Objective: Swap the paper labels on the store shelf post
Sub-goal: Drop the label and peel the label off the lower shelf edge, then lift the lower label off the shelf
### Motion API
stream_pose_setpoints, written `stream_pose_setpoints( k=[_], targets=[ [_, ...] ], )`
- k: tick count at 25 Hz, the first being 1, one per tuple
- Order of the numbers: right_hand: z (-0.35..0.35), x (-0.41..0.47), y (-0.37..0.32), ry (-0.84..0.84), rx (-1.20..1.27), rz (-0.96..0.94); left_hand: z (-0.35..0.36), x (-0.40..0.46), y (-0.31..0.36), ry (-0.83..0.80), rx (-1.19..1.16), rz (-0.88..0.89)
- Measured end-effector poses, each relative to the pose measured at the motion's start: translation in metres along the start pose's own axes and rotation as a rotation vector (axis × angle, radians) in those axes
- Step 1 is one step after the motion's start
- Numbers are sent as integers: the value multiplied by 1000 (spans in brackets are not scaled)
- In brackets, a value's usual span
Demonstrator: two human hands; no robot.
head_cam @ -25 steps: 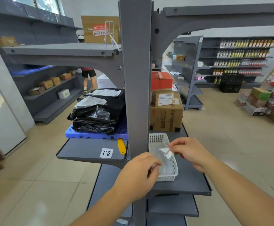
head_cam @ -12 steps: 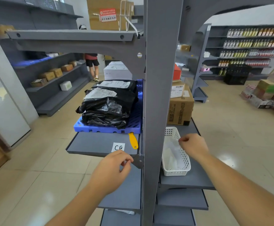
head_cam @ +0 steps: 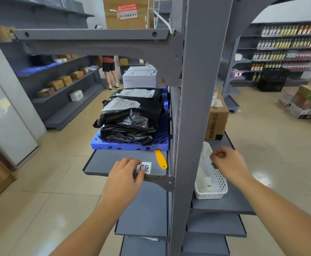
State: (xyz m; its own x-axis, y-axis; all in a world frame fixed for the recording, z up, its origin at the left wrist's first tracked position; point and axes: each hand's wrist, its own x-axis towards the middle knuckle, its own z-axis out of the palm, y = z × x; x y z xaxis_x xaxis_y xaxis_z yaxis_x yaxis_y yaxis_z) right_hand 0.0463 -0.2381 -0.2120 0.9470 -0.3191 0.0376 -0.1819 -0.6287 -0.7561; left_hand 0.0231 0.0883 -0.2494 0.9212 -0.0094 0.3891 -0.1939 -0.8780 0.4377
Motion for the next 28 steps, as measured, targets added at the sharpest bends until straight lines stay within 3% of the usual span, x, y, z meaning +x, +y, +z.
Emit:
stream_pose_setpoints(
  k=[4, 14, 20, 28],
  targets=[
    [4, -31, -9, -21, 168, 38, 4, 0, -1, 1, 56, 98],
    [23, -101, -17, -248, 259, 75, 8, -10, -17, 41, 112, 244],
    [66, -125, -32, -537, 369, 94, 7, -18, -15, 275, 27, 378],
    [48, -120, -85, -454, 689, 117, -23, -33, 17, 491, 3, 524]
  ],
)
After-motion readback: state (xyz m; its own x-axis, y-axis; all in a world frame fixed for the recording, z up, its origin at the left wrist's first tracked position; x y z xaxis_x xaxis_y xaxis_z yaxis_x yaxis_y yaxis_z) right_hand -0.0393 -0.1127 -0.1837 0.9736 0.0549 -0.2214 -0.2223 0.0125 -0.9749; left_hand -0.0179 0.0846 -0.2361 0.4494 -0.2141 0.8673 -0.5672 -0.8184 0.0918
